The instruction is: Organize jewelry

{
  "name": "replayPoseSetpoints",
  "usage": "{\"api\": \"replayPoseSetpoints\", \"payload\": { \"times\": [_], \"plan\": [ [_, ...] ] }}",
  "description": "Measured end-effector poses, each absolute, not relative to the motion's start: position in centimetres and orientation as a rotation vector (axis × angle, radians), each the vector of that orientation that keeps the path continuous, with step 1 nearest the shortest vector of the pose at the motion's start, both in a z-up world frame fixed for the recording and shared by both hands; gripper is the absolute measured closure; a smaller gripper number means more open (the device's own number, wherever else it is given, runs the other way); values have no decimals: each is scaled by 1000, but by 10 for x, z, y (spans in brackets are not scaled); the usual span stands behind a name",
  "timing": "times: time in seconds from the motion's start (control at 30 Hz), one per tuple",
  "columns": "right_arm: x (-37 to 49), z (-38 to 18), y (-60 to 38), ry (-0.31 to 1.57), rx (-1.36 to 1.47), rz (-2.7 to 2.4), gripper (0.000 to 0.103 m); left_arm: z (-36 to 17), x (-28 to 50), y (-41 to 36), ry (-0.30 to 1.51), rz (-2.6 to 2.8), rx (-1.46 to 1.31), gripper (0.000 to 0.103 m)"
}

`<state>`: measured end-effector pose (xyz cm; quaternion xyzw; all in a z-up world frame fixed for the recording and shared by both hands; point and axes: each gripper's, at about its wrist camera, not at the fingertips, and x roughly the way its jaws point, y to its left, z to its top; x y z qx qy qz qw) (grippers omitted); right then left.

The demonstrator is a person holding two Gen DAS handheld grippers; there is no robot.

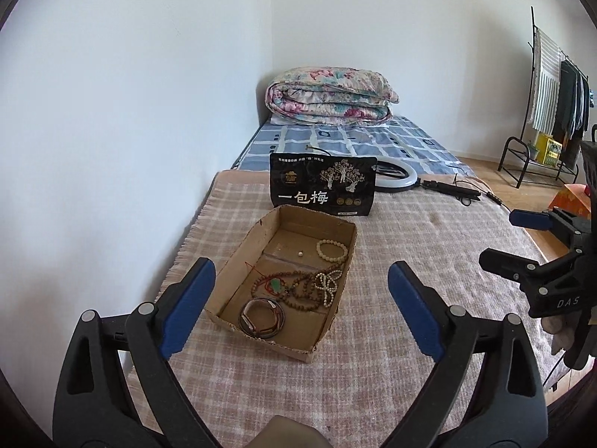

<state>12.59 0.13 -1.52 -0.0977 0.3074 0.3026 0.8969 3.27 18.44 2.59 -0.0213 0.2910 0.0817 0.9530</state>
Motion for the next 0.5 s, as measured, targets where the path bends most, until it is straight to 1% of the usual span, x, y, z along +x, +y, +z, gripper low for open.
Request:
{"api": "replayPoseSetpoints", "payload": {
  "times": [0.13, 0.27, 0.5],
  "plan": [
    [122, -23, -2, 643, -199, 614, 0, 25, 35, 173, 586, 180, -15, 7],
    [120, -32, -1, 667, -182, 638, 0, 22, 37, 162, 593, 196, 11, 2],
    [118, -37, 2, 673, -213, 649, 0, 19, 42, 160, 611, 213, -17, 1]
  ]
}}
